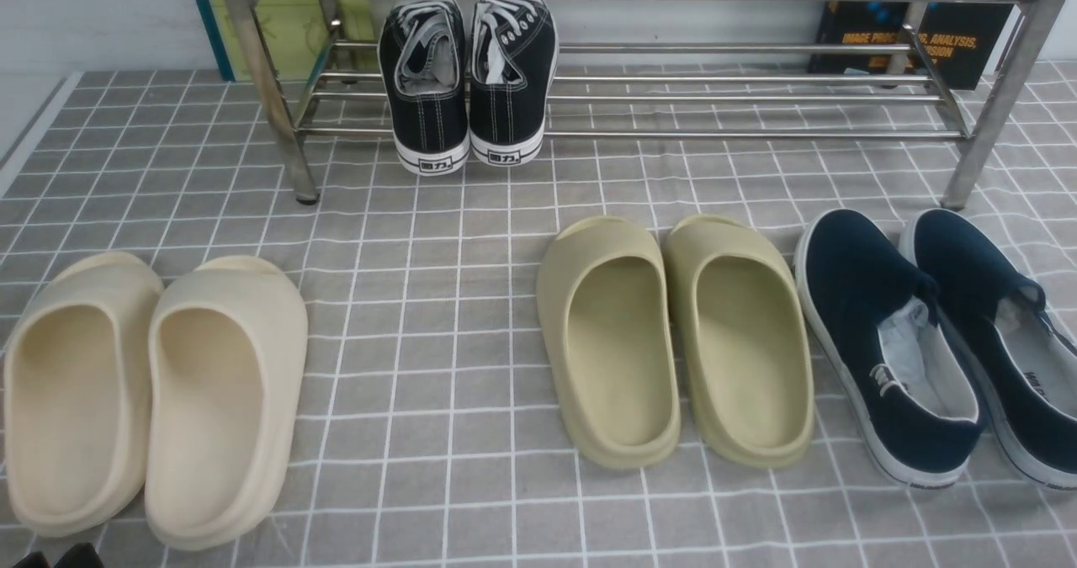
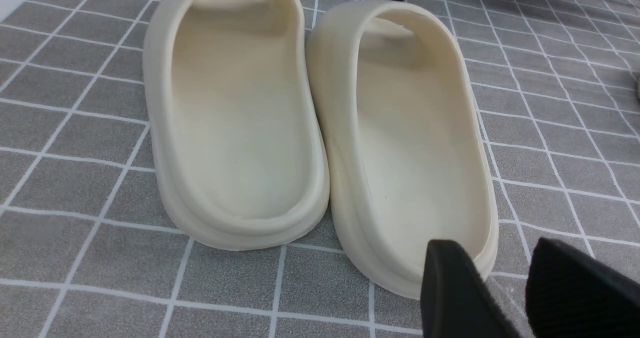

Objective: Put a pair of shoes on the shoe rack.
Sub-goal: Use the right arm to grab the shoe closest to it

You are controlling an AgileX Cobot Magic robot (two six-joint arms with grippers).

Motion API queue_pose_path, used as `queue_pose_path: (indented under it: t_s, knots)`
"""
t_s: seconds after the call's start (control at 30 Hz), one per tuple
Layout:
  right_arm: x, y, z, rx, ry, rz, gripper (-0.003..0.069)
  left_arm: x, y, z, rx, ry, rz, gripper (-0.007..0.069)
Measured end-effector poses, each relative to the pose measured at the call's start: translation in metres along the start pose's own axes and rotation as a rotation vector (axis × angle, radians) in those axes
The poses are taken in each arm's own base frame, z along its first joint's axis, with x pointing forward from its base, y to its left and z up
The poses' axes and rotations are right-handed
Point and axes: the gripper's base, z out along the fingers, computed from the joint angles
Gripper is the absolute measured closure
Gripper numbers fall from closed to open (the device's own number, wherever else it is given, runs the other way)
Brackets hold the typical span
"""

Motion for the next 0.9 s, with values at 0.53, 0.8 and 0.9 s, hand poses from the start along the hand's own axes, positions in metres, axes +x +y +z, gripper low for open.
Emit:
queue_pose_path:
  t_s: [0.53, 0.8, 0.9]
  knots:
    - [-0.004, 0.025, -0.003, -0.29, 0.072, 0.91, 0.0415, 0.0, 0.0, 0.0, 0.0, 0.0, 0.0, 0.0386]
    - [-0.006, 0.024, -0.003, -0.291, 0.035, 0.823, 0.0424, 0.0, 0.0, 0.0, 0.0, 0.0, 0.0, 0.0386]
    - [-0.016, 0.026, -0.007, -0.311, 0.005, 0.753, 0.0454, 0.0, 0.0, 0.0, 0.0, 0.0, 0.0, 0.0386]
